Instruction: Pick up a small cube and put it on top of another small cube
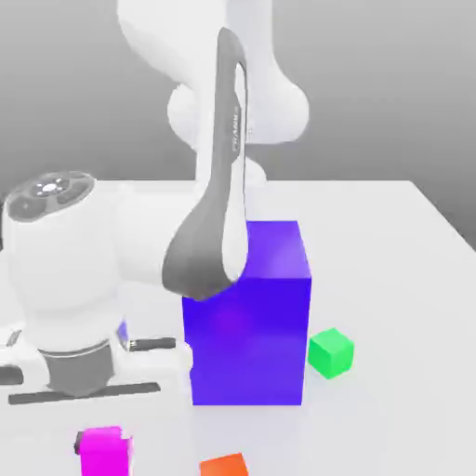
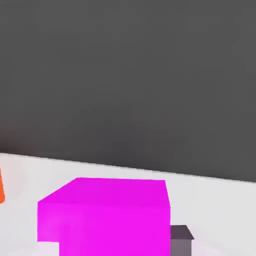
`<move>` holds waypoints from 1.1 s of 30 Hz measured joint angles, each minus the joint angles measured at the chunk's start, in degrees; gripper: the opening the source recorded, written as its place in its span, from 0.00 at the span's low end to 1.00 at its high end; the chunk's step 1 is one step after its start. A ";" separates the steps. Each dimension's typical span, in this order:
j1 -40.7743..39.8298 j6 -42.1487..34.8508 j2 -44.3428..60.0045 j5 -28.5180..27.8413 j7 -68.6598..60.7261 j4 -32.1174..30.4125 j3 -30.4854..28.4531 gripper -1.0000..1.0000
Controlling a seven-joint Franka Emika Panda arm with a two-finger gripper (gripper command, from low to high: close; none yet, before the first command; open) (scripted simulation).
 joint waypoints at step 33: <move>33.21 12.06 -22.46 2.65 -48.98 -37.82 7.29 0.00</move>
